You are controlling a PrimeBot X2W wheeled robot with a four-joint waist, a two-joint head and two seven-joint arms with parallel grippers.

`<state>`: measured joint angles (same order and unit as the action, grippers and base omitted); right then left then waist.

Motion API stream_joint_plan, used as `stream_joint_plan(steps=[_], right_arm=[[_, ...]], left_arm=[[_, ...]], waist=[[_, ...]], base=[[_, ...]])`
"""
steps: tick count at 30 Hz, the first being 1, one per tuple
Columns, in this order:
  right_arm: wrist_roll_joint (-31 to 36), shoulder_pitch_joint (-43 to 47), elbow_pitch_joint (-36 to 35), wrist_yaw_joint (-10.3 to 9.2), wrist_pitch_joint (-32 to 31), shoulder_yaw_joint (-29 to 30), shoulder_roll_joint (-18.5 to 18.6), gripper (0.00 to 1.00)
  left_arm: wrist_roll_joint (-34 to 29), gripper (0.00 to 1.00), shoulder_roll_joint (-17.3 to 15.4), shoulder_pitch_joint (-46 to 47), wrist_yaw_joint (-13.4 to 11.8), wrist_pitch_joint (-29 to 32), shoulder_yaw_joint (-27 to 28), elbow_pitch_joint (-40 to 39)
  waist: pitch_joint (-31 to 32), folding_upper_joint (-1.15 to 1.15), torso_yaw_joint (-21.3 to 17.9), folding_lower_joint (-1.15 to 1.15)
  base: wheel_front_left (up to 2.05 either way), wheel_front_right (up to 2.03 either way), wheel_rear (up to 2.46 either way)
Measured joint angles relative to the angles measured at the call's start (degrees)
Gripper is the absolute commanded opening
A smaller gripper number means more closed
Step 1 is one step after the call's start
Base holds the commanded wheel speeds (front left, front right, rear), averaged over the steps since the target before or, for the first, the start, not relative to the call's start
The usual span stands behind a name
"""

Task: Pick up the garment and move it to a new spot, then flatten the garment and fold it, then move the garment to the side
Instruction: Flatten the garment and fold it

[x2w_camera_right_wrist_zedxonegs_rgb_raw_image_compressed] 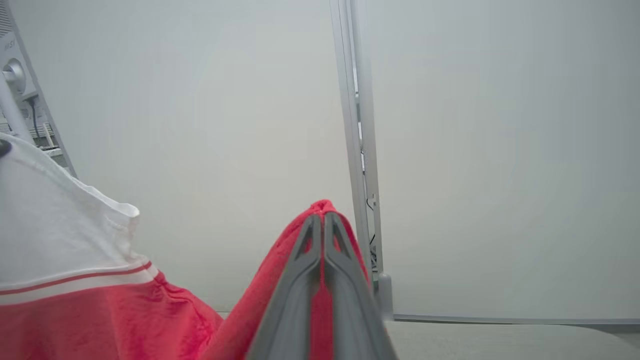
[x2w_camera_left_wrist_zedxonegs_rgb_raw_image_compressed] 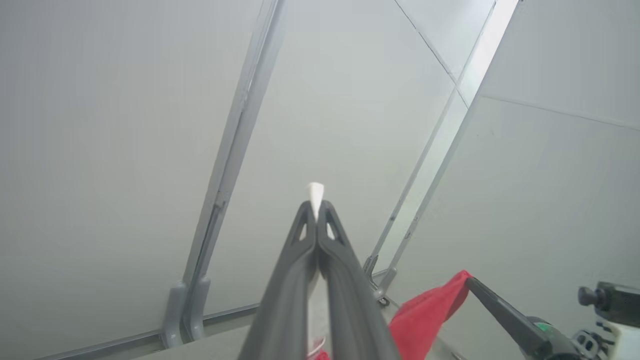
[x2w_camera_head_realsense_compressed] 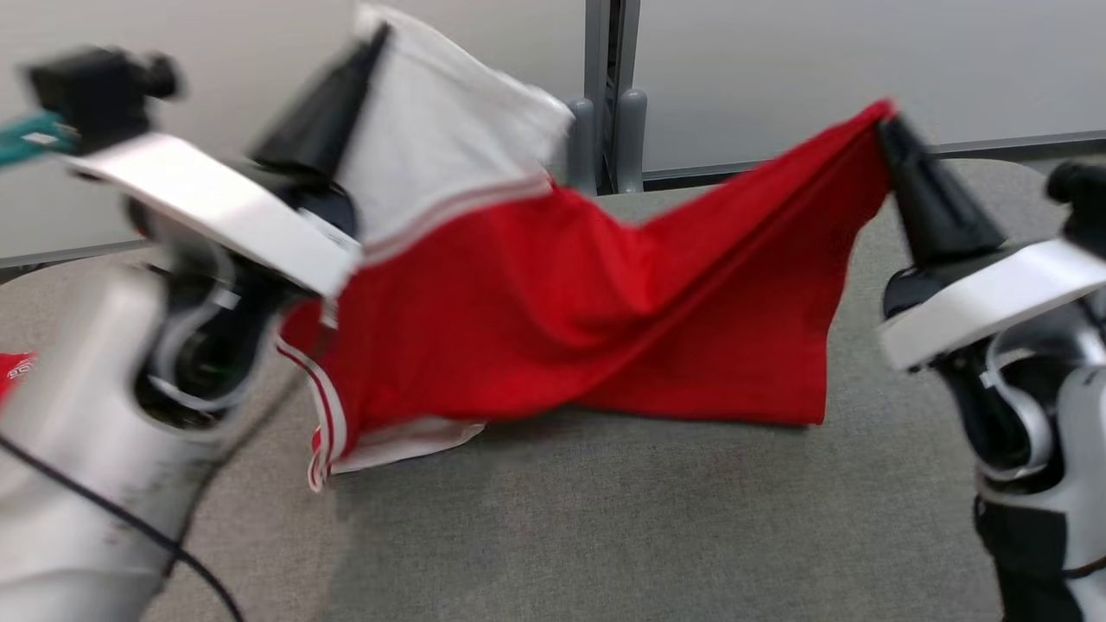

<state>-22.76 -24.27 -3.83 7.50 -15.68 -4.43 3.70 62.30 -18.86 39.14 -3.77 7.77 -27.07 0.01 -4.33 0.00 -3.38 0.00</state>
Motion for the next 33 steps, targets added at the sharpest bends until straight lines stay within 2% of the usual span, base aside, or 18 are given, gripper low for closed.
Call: stream_joint_plan(steps=[3,8,12,14,16,21,22,23,25,29,33], right_arm=[[2.34,-3.04,-1.41,-0.01,1.83,1.42,1.89,0.00],[4.06,-5.98,-3.56,-0.02,3.18,5.19,3.41,0.00],[4.13,-6.87,-4.67,-0.02,2.58,6.42,3.55,0.00],[3.05,-7.95,-4.60,-0.01,1.90,6.73,3.54,0.00],[1.99,-9.89,-3.21,-0.01,0.74,7.39,3.41,0.00],[-2.74,-18.06,6.78,-0.04,-1.23,4.38,2.50,0.00],[-3.72,-20.07,10.16,-0.04,-1.22,3.78,1.83,0.00],[-4.52,-22.12,13.48,-0.03,-0.79,3.07,1.40,0.00],[-6.17,-26.42,21.23,-0.08,1.30,2.11,0.30,0.00],[-4.36,-36.14,33.11,-0.07,11.05,1.04,-0.62,0.00],[-1.83,-45.93,39.65,-0.07,25.13,2.78,-0.58,0.00]], left_arm=[[1.94,0.00,-2.96,1.66,0.27,-0.79,4.95,-0.88],[4.37,0.00,-4.42,4.58,1.20,-3.14,11.09,-6.30],[4.64,0.00,-4.81,6.15,0.94,-4.08,12.85,-9.38],[1.64,0.00,-6.27,7.45,-0.70,-4.35,13.06,-8.98],[1.25,0.00,-6.22,9.48,-1.18,-4.72,13.23,-7.65],[-0.80,0.00,-4.74,14.87,-1.33,-6.37,12.83,0.88],[-1.86,0.00,-4.82,16.17,-0.65,-7.55,12.57,2.81],[-4.74,0.00,-5.79,17.79,1.57,-9.28,11.58,4.24],[-8.15,0.00,-5.89,21.14,3.45,-13.69,11.37,8.83],[-10.06,0.00,-3.67,26.41,5.70,-20.90,13.52,17.63],[-14.86,0.00,-1.02,34.44,9.66,-22.68,18.89,16.18]], waist=[[0.39,0.00,0.19,0.00],[0.95,0.00,0.81,0.00],[0.40,0.00,0.75,0.00],[-0.33,0.00,0.58,0.00],[-1.25,0.00,0.35,0.00],[-4.51,0.00,-0.87,0.00],[-5.34,0.00,-1.23,0.00],[-6.27,0.00,-1.64,0.00],[-8.12,0.00,-2.57,0.00],[-11.20,0.00,-4.60,0.00],[-13.19,0.00,-5.87,0.00]], base=[[0.00,0.00,0.00],[0.00,0.00,0.00],[0.00,0.00,0.00],[0.00,0.00,0.00],[0.00,0.00,0.00],[0.00,0.00,0.00],[0.00,0.00,0.00],[0.00,0.00,0.00],[0.00,0.00,0.00],[0.00,0.00,0.00],[0.00,0.00,0.00]])
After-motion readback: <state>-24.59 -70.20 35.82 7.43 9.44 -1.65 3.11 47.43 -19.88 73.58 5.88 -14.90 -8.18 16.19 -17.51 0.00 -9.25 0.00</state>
